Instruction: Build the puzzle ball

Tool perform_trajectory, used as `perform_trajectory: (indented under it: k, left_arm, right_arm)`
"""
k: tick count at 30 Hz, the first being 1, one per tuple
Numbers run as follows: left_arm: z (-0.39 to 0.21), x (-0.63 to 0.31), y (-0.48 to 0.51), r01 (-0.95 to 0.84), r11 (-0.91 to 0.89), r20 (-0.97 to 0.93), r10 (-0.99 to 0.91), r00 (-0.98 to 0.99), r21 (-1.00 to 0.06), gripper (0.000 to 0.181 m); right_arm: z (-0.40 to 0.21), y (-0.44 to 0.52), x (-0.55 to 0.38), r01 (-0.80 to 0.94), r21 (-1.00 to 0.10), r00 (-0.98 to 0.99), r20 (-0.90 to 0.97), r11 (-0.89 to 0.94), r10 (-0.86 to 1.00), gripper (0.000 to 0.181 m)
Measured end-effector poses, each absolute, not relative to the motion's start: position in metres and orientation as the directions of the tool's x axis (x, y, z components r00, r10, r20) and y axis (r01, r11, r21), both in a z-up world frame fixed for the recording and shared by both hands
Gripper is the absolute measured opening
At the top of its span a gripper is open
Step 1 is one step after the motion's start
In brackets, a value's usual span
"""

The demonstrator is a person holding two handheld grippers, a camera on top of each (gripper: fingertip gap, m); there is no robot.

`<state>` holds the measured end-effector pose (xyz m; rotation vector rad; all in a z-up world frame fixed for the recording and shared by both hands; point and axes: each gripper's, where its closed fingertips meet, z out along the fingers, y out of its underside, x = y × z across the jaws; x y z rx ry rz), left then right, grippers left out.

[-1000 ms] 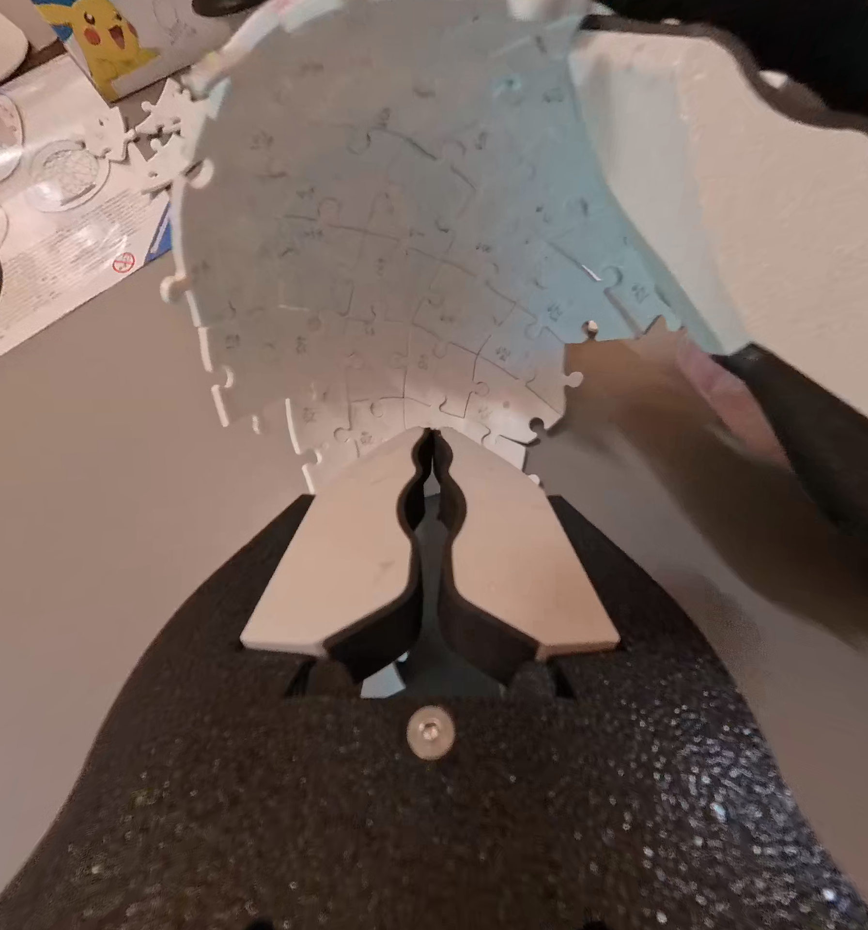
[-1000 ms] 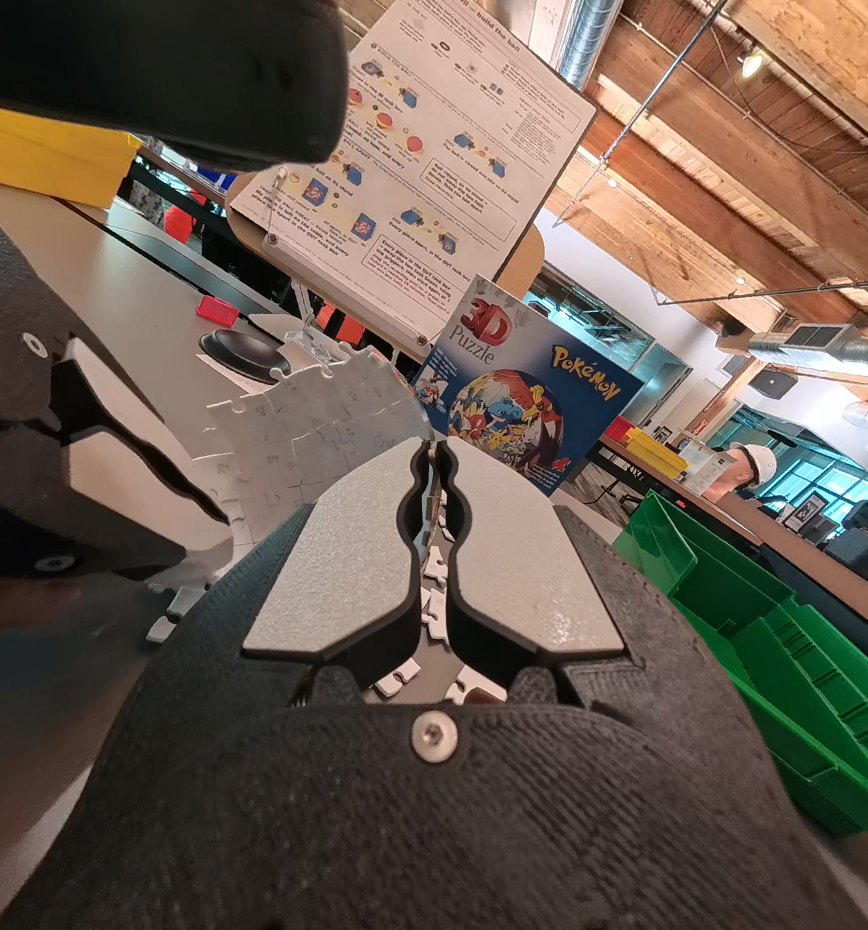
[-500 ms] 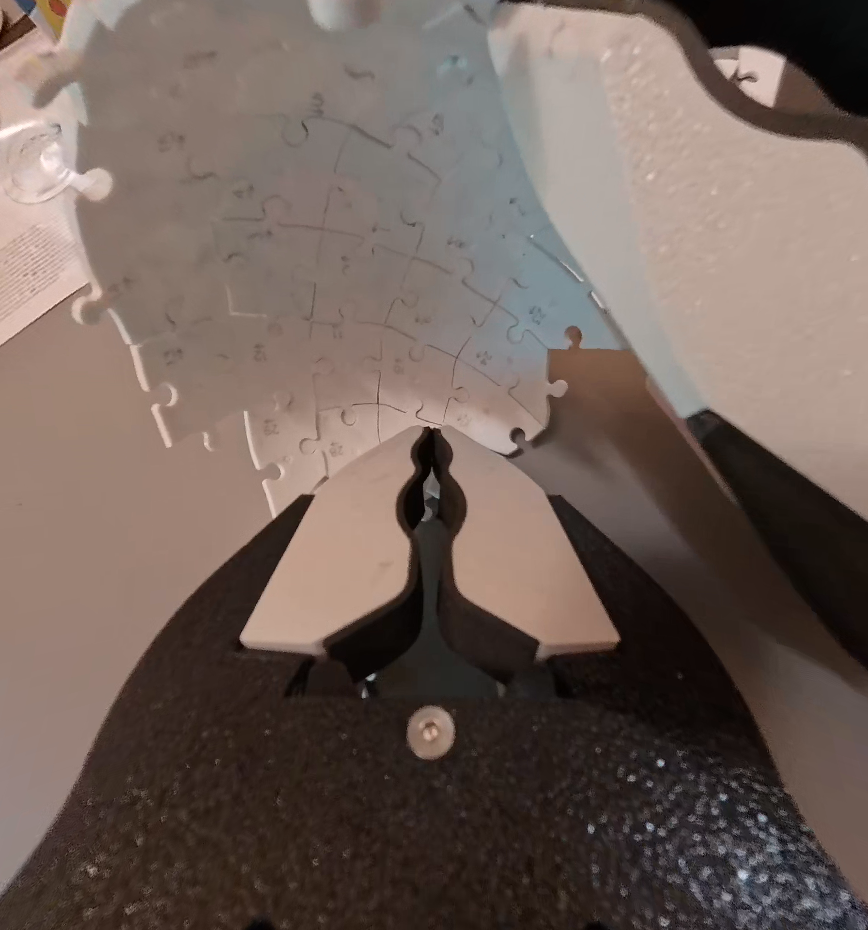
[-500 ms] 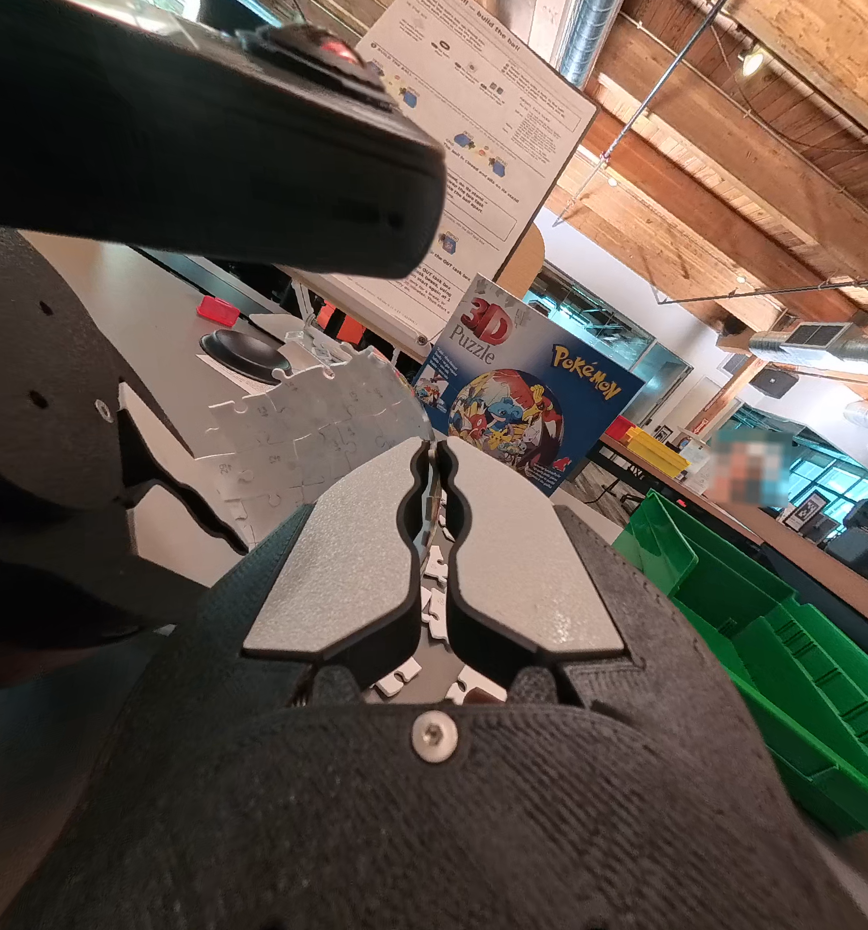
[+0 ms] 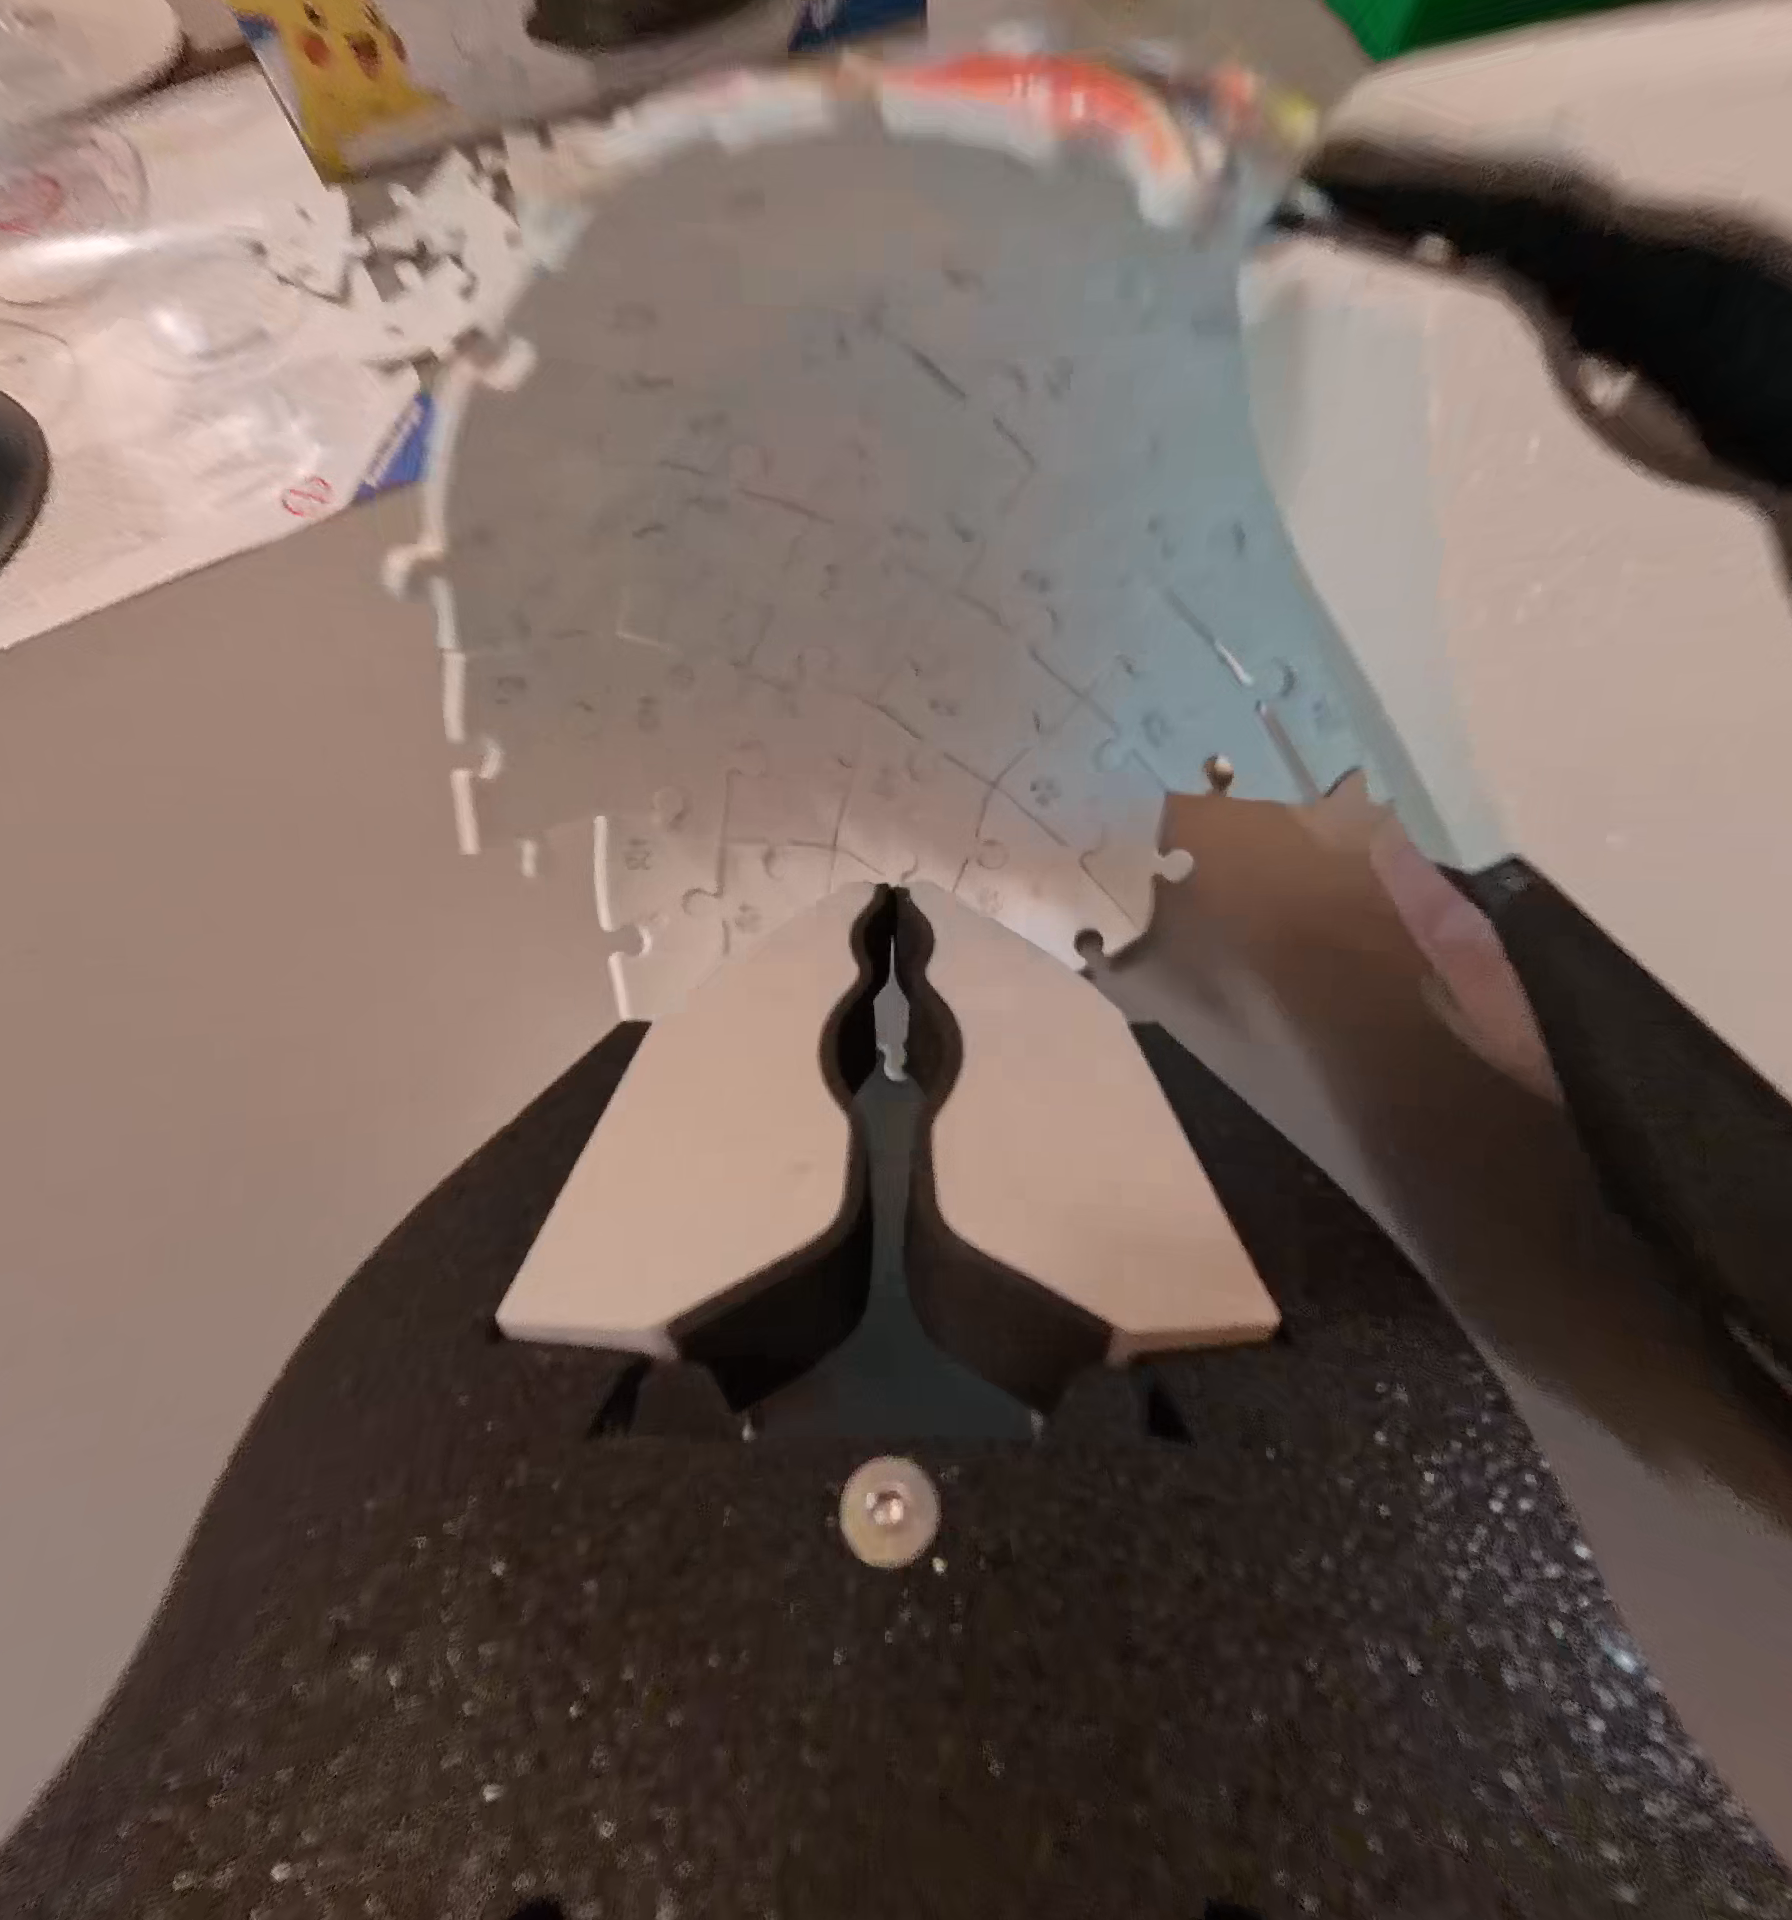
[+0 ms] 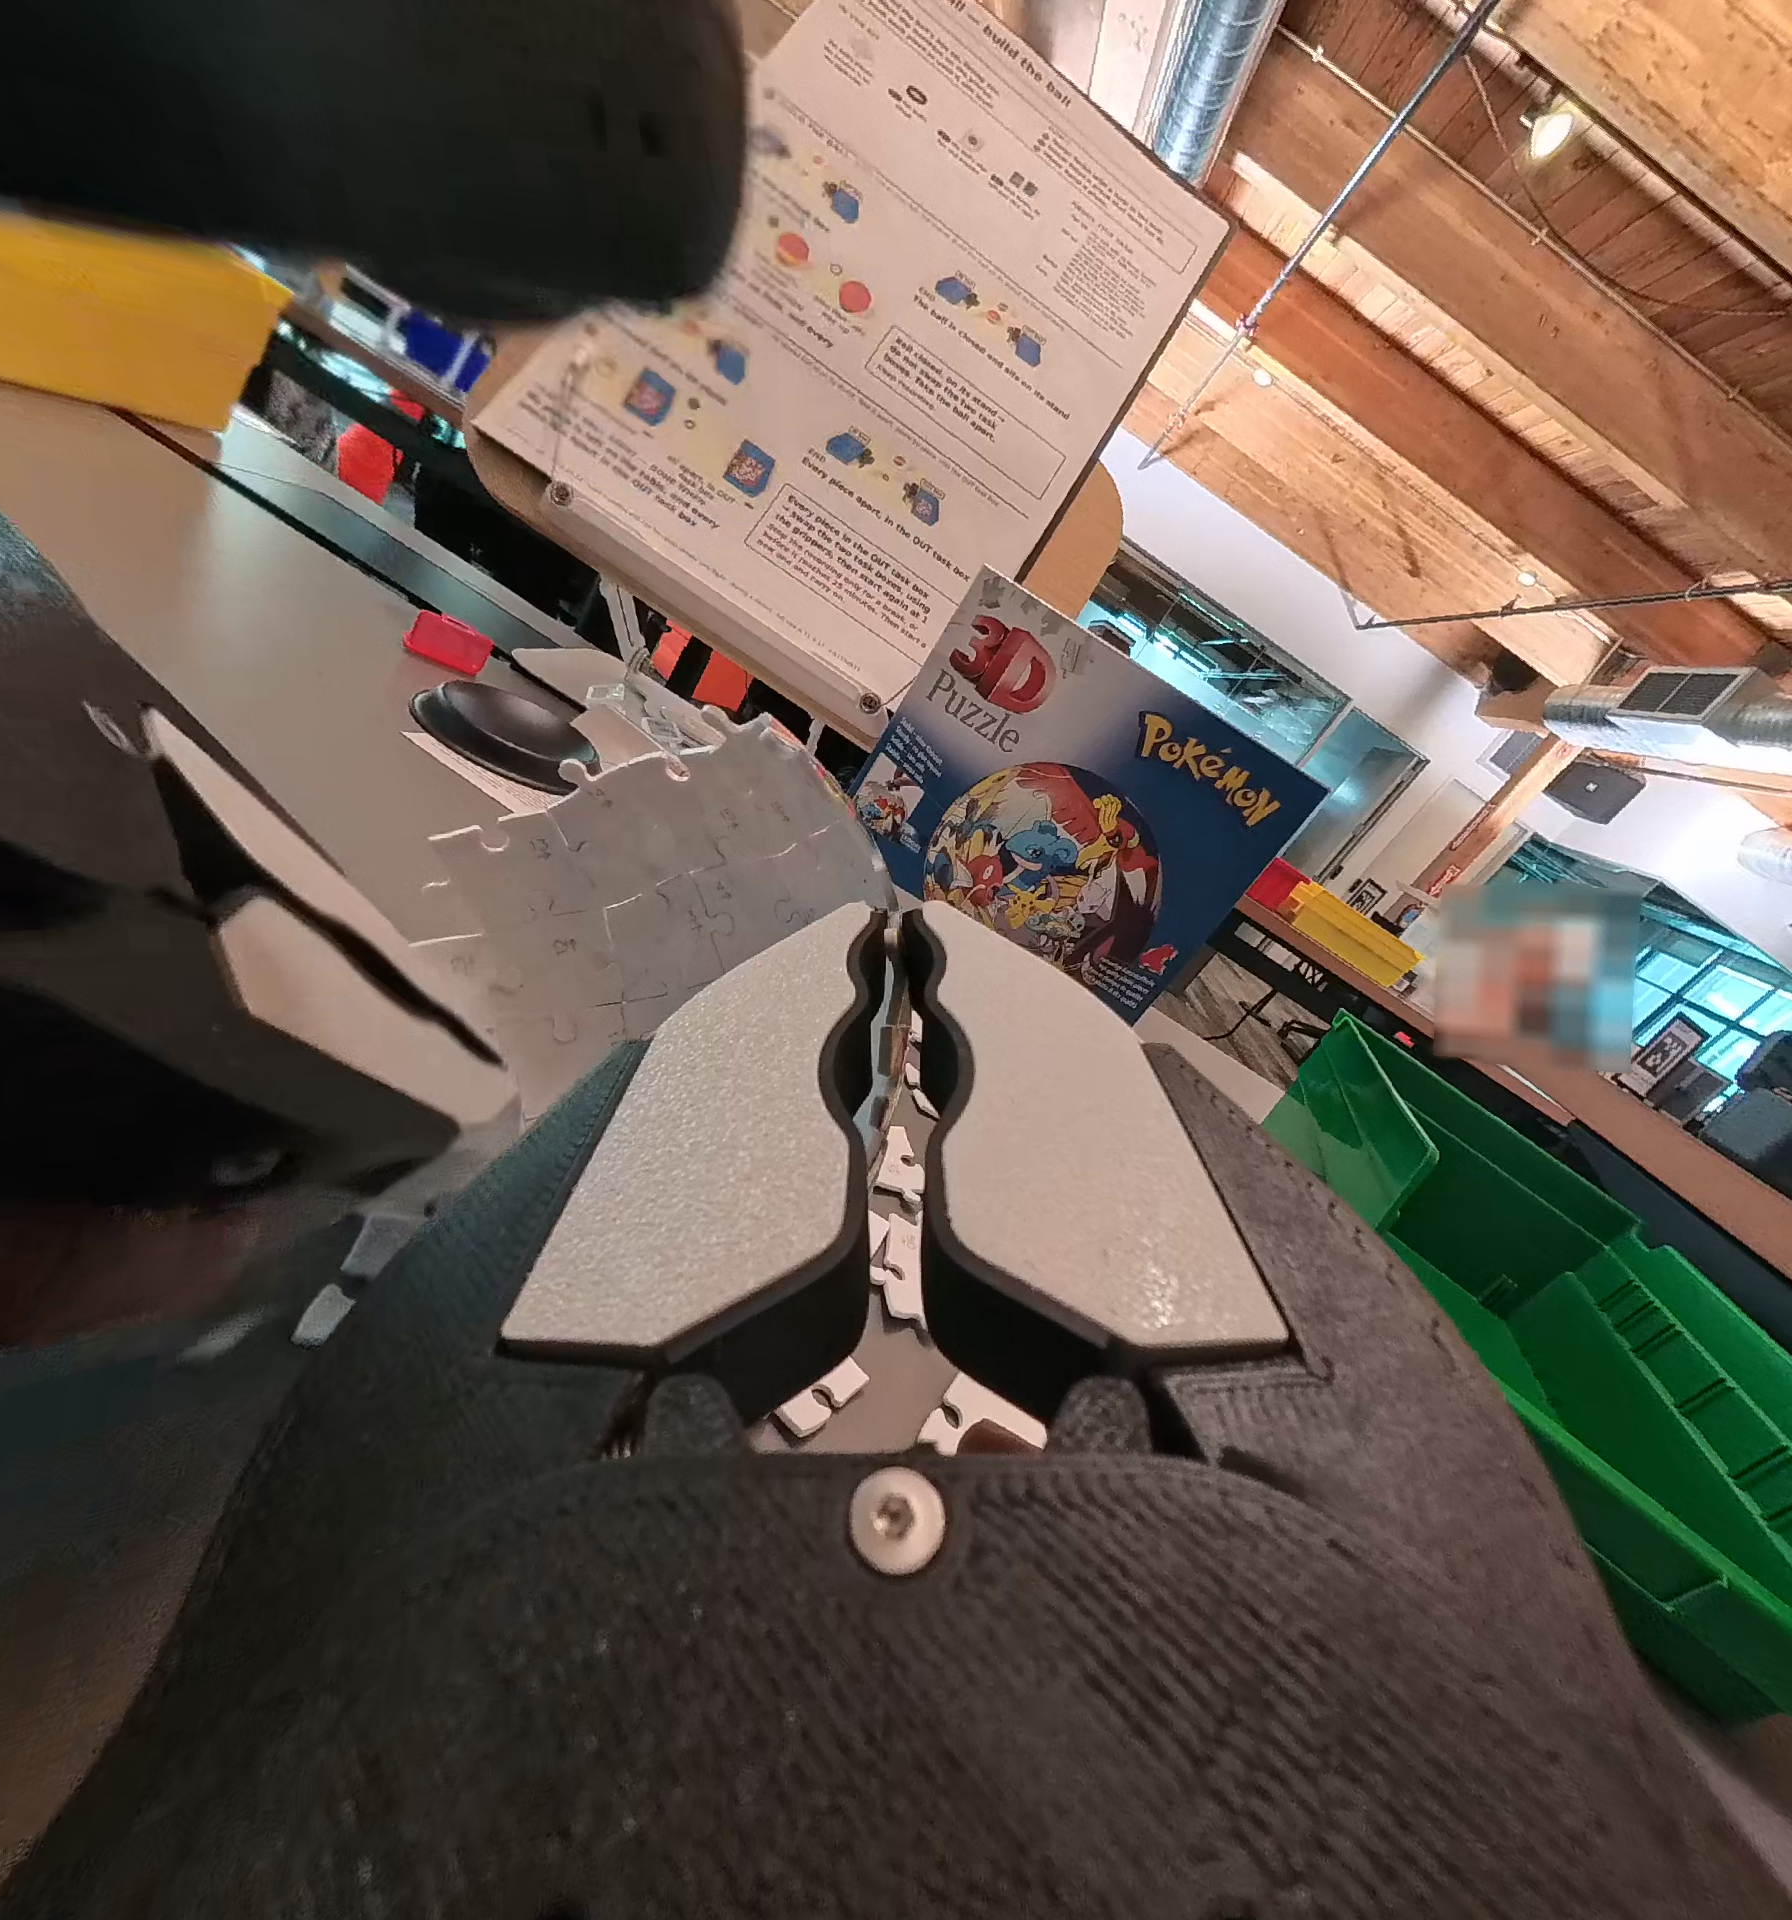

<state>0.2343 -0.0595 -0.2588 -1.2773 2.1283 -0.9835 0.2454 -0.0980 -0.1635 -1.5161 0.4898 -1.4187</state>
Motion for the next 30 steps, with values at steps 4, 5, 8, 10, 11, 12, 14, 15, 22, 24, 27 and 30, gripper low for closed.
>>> perform_trajectory:
  k: [4, 5, 8, 10, 11, 12, 14, 15, 22, 24, 27, 30]
  left_arm:
    - [-0.247, 0.233, -0.054, -0.492, 0.306, -0.043, -0.878, -0.476, -0.815, 0.0]
    - [-0.247, 0.231, -0.053, -0.478, 0.335, -0.069, -0.868, -0.491, -0.812, 0.0]
    - [-0.251, 0.226, -0.051, -0.437, 0.43, -0.138, -0.819, -0.557, -0.79, 0.014]
    - [-0.255, 0.219, -0.057, -0.419, 0.461, -0.115, -0.768, -0.63, -0.783, 0.018]
    - [-0.255, 0.217, -0.058, -0.415, 0.462, -0.101, -0.754, -0.649, -0.783, 0.02]
    - [-0.254, 0.217, -0.06, -0.405, 0.459, -0.089, -0.741, -0.666, -0.791, 0.019]
    - [-0.251, 0.215, -0.065, -0.383, 0.456, -0.067, -0.708, -0.703, -0.803, 0.016]
    - [-0.251, 0.214, -0.067, -0.379, 0.465, -0.06, -0.691, -0.72, -0.8, 0.015]
    - [-0.27, 0.213, -0.071, -0.352, 0.602, -0.136, -0.616, -0.776, -0.717, 0.024]
    - [-0.269, 0.215, -0.072, -0.353, 0.6, -0.137, -0.618, -0.774, -0.717, 0.023]
    - [-0.271, 0.216, -0.073, -0.366, 0.599, -0.124, -0.62, -0.775, -0.713, 0.022]
    - [-0.272, 0.217, -0.074, -0.401, 0.585, -0.084, -0.63, -0.772, -0.705, 0.022]
  right_arm:
    - [-0.163, -0.098, 0.245, 0.313, -0.837, 0.243, 0.527, -0.449, -0.814, 0.003]
    - [-0.163, -0.098, 0.245, 0.313, -0.837, 0.244, 0.527, -0.448, -0.814, 0.003]
    - [-0.163, -0.098, 0.245, 0.314, -0.838, 0.245, 0.525, -0.446, -0.815, 0.003]
    - [-0.163, -0.098, 0.245, 0.314, -0.839, 0.246, 0.525, -0.445, -0.815, 0.003]
    - [-0.163, -0.098, 0.245, 0.314, -0.839, 0.246, 0.525, -0.445, -0.815, 0.003]
    - [-0.163, -0.098, 0.245, 0.313, -0.839, 0.246, 0.525, -0.445, -0.815, 0.003]
    - [-0.163, -0.098, 0.245, 0.313, -0.839, 0.246, 0.524, -0.445, -0.815, 0.003]
    - [-0.163, -0.098, 0.245, 0.313, -0.839, 0.246, 0.525, -0.445, -0.815, 0.003]
    - [-0.164, -0.098, 0.245, 0.314, -0.838, 0.245, 0.527, -0.447, -0.814, 0.003]
    - [-0.164, -0.097, 0.245, 0.314, -0.837, 0.246, 0.528, -0.448, -0.813, 0.003]
    - [-0.164, -0.097, 0.245, 0.314, -0.838, 0.247, 0.527, -0.447, -0.814, 0.003]
    - [-0.164, -0.097, 0.245, 0.314, -0.838, 0.247, 0.526, -0.446, -0.814, 0.003]
